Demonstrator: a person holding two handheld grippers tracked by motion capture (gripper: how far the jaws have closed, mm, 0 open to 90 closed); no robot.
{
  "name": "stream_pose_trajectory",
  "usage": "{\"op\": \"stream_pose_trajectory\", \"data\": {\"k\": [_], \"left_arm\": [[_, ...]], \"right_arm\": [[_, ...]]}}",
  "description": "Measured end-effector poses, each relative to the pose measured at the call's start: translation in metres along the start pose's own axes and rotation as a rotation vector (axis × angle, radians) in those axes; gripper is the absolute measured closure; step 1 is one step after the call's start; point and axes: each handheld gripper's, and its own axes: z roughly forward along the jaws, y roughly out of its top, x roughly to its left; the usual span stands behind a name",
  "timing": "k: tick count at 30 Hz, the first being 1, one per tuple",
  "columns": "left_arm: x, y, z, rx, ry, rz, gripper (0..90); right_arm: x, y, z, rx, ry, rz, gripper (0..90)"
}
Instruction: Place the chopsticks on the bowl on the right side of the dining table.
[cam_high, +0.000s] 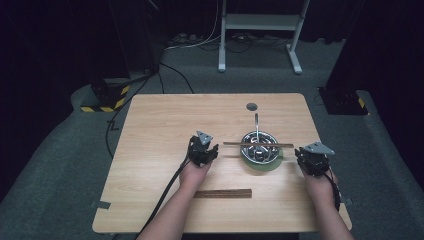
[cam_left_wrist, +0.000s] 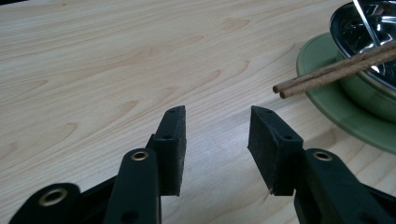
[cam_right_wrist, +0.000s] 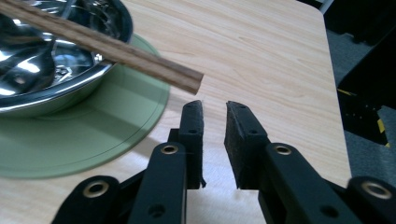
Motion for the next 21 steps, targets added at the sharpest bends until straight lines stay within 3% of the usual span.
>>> {"op": "stream_pose_trajectory", "data": {"k": [3,6,7,11,12,16,19,21], "left_arm": [[0.005,-0.005,-0.007,0.007,-0.012,-0.003,53.1],[0.014,-0.017,-0.019,0.015,-0.027,0.005,48.6],[0.022,-0.027,-0.028,0.038,-0.035,0.007,46.7],[0.035,-0.042,-0.043,0.059,-0.044,0.001,40.9],[0.046,-0.054,-0.058,0.073,-0.044,-0.005,39.4],[0.066,-0.079,-0.085,0.091,-0.029,0.002,35.4],[0.085,-0.101,-0.108,0.1,-0.015,-0.032,32.9],[0.09,-0.106,-0.113,0.098,-0.008,-0.043,31.8]], "right_arm": [[0.004,-0.003,-0.005,0.0,0.013,0.001,72.1],[0.011,-0.007,-0.012,0.006,0.051,0.032,66.9],[0.018,-0.013,-0.016,0.023,0.095,0.065,61.7],[0.028,-0.021,-0.02,0.045,0.139,0.092,54.0],[0.035,-0.027,-0.023,0.066,0.173,0.113,49.3],[0.051,-0.037,-0.028,0.095,0.205,0.117,41.0],[0.06,-0.044,-0.028,0.121,0.216,0.109,35.6],[0.062,-0.046,-0.029,0.106,0.207,0.091,35.5]]}}
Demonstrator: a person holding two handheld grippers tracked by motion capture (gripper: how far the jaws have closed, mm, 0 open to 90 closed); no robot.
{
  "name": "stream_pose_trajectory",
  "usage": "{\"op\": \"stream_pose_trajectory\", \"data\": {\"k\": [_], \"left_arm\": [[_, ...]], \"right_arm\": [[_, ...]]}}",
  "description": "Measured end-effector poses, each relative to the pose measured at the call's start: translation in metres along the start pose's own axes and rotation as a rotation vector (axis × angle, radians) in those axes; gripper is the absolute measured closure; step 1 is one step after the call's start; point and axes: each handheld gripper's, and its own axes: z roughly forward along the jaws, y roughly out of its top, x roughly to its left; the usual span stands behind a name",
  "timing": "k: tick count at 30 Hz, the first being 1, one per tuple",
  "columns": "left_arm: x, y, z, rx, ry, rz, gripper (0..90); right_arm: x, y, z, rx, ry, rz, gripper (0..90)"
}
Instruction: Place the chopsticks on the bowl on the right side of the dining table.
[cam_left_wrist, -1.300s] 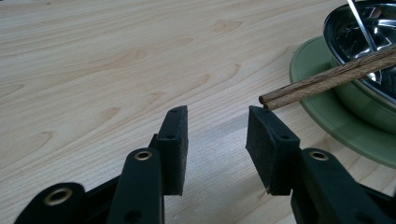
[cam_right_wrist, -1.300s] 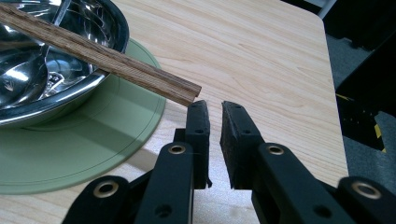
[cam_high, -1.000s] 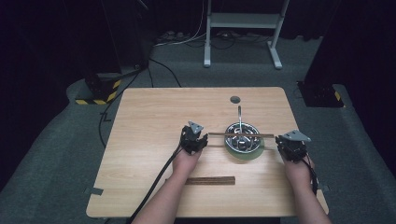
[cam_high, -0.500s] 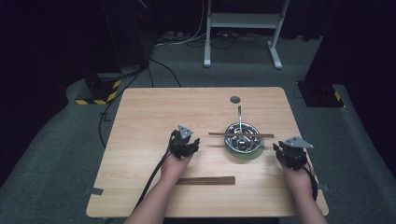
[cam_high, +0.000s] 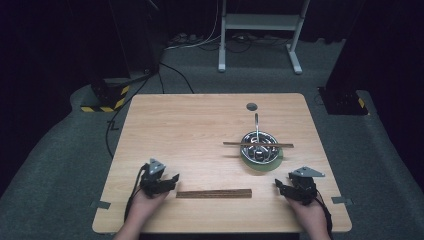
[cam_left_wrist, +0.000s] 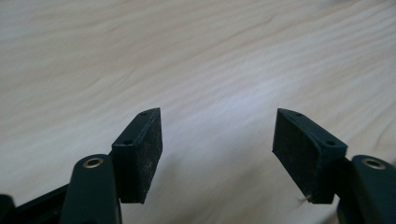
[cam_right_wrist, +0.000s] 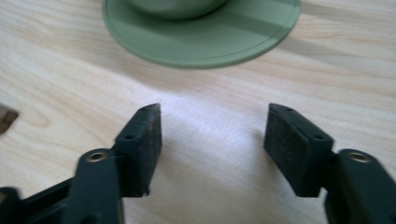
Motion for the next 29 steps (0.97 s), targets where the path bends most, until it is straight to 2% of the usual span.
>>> {"op": "stream_pose_trajectory", "data": {"k": [1,3,4,6,7,8,9,10,11,12,13,14,29], "left_arm": [[0.014,-0.013,-0.016,0.004,0.018,-0.025,31.3],[0.019,-0.019,-0.022,0.006,0.028,-0.026,30.1],[0.027,-0.03,-0.034,0.02,0.05,-0.013,29.1],[0.034,-0.042,-0.043,0.031,0.085,0.004,28.3],[0.034,-0.042,-0.043,0.031,0.085,0.004,28.4],[0.036,-0.057,-0.047,0.012,0.089,-0.006,28.2],[0.036,-0.057,-0.047,0.012,0.089,-0.006,26.2],[0.038,-0.064,-0.052,-0.006,0.087,-0.028,26.4],[0.038,-0.065,-0.053,-0.008,0.107,-0.015,24.6],[0.041,-0.064,-0.052,0.002,0.105,-0.008,20.5],[0.044,-0.063,-0.051,0.01,0.092,-0.034,18.8],[0.046,-0.062,-0.05,0.006,0.106,-0.056,18.1],[0.045,-0.061,-0.048,0.003,0.112,-0.057,19.3]], "right_arm": [[0.005,-0.003,-0.002,-0.003,-0.015,-0.016,34.4],[0.007,-0.004,-0.004,0.001,-0.006,-0.027,34.3],[0.008,-0.005,-0.004,0.001,0.004,-0.033,34.2],[0.009,-0.006,-0.005,0.004,0.023,-0.047,30.3],[0.009,-0.006,-0.005,0.004,0.022,-0.057,29.5],[0.011,-0.007,-0.006,0.005,0.02,-0.052,29.5],[0.011,-0.008,-0.006,0.004,0.017,-0.055,29.4],[0.012,-0.008,-0.006,0.005,0.013,-0.052,28.6],[0.012,-0.008,-0.006,0.005,0.008,-0.048,28.6],[0.012,-0.007,-0.006,0.008,0.012,-0.041,28.6],[0.012,-0.007,-0.005,0.006,0.01,-0.045,28.6],[0.012,-0.007,-0.005,0.006,0.008,-0.045,28.7],[0.013,-0.007,-0.005,0.007,0.023,-0.053,29.0]]}}
